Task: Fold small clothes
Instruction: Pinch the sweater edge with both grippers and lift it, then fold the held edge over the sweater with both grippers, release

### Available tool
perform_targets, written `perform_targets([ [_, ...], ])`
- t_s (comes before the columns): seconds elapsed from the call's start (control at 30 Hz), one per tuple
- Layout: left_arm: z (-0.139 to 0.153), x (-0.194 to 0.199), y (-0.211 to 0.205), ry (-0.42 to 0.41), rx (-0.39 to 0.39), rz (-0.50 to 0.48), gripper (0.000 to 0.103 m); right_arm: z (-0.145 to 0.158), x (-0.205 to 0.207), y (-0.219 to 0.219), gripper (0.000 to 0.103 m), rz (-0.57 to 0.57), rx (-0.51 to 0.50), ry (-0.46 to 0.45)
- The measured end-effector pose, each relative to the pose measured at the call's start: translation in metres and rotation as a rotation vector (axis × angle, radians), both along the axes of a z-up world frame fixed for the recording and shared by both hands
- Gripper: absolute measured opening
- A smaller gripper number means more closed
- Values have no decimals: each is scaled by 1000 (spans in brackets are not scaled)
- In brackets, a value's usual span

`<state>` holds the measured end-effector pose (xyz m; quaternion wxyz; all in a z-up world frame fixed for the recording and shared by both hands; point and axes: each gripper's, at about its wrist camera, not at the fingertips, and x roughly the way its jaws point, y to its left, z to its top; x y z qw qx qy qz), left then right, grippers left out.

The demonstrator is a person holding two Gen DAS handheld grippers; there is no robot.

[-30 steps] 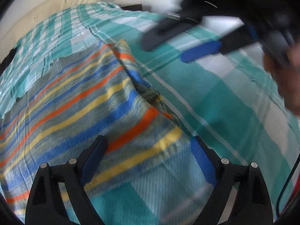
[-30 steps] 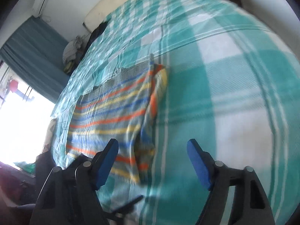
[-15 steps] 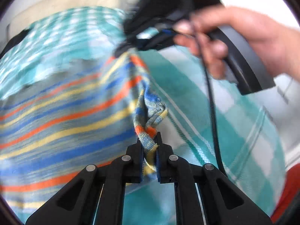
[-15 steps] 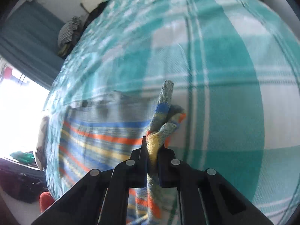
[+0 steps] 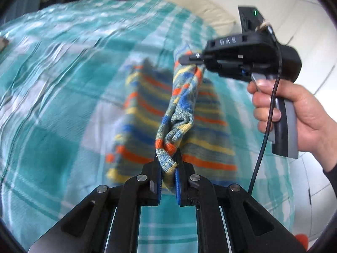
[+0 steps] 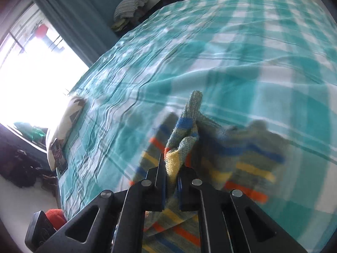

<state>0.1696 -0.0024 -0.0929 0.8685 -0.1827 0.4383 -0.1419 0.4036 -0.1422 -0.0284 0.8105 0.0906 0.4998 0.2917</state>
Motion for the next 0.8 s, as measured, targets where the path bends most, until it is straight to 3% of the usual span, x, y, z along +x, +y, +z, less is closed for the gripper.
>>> perform_targets([
  [0.07,-13,3,16,87,18,22,29,-18,5,31,19,24,9,18],
  [0.1,-15,0,25,107,-9,26,32,-26,5,36,37,33,33,39],
  [0.13,-13,-4,32,103,-33,27,36,-31,5,40,43,22,52,50],
  [0.17,-6,-11,40,87,-37,40,43,-32,1,38,44,1,85,40],
  [0.23,6,-18,47,30,-14,56,67,-21,-15,18,44,-42,157,-24],
  [0.27,12,-19,49,2,-12,51,70,-13,-24,4,44,-70,155,-63],
  [0.37,17,2,40,-15,-17,-24,72,7,-58,-22,43,-63,41,-168],
  [0.47,9,51,19,-22,76,-64,68,13,-105,-35,42,44,-38,-244],
  [0.5,-1,72,17,12,128,-36,47,4,-123,-36,42,94,-43,-237],
  [0.53,-10,82,18,61,148,-20,35,-12,-137,-36,42,126,-45,-203],
  [0.63,-23,99,36,157,34,-14,38,-80,-162,-31,38,155,-215,-60],
  [0.7,0,95,43,104,62,-12,45,-70,-175,-42,38,124,-164,-133],
  [0.8,29,105,47,13,25,-26,69,-33,-156,-63,38,42,-51,-188],
])
